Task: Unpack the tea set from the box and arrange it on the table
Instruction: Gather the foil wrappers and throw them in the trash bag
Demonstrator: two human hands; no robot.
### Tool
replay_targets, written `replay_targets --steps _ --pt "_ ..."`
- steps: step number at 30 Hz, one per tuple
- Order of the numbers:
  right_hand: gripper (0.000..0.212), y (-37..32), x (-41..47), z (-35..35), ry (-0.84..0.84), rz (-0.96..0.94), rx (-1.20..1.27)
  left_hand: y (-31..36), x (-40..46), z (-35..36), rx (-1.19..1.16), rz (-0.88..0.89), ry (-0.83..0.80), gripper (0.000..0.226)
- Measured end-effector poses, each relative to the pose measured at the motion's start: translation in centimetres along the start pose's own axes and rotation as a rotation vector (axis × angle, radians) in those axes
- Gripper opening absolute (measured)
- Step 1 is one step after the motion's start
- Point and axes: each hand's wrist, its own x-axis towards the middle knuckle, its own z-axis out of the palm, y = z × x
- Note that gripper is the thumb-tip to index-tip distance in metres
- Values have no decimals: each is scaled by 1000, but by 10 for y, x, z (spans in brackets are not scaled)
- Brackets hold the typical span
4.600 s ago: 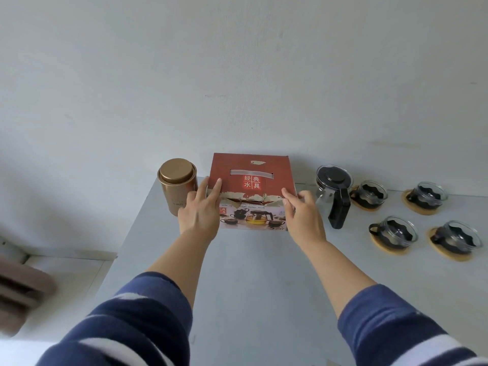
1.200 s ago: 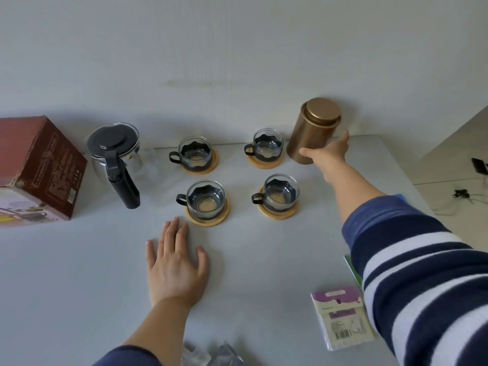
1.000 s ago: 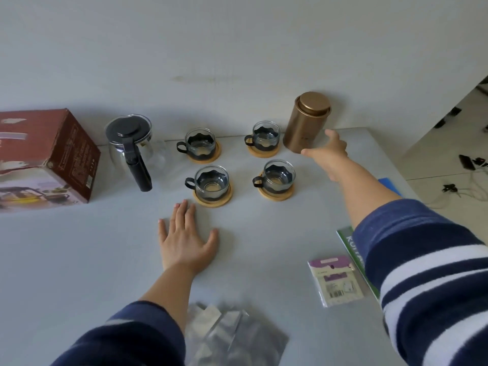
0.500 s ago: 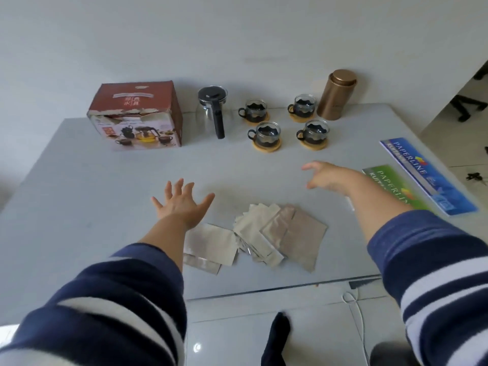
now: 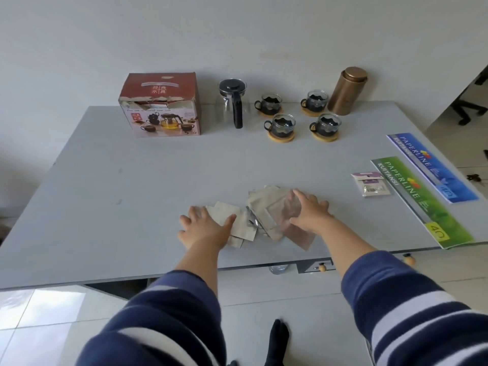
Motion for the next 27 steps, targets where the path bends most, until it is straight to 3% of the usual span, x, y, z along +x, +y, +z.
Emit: replay_targets --steps 5,9,13,17,22,27 --pt "106 -36 -16 26 80 -30 143 33 -10 11 -331 137 -34 92" --pt "120 -53 -16 40 -18 46 206 34 -3 13 -686 28 -107 91" --pt "104 -52 -10 42 -57 61 277 22 1 11 -812 5 -136 73" --pt "77 -49 -6 44 74 87 548 15 -2 13 -940 28 -145 63" --pt "82 -42 -12 42 -23 42 778 9 -3 14 -1103 53 -214 56" --pt "42 -18 -25 28 -96 -1 935 20 -8 12 -1079 37 -326 44"
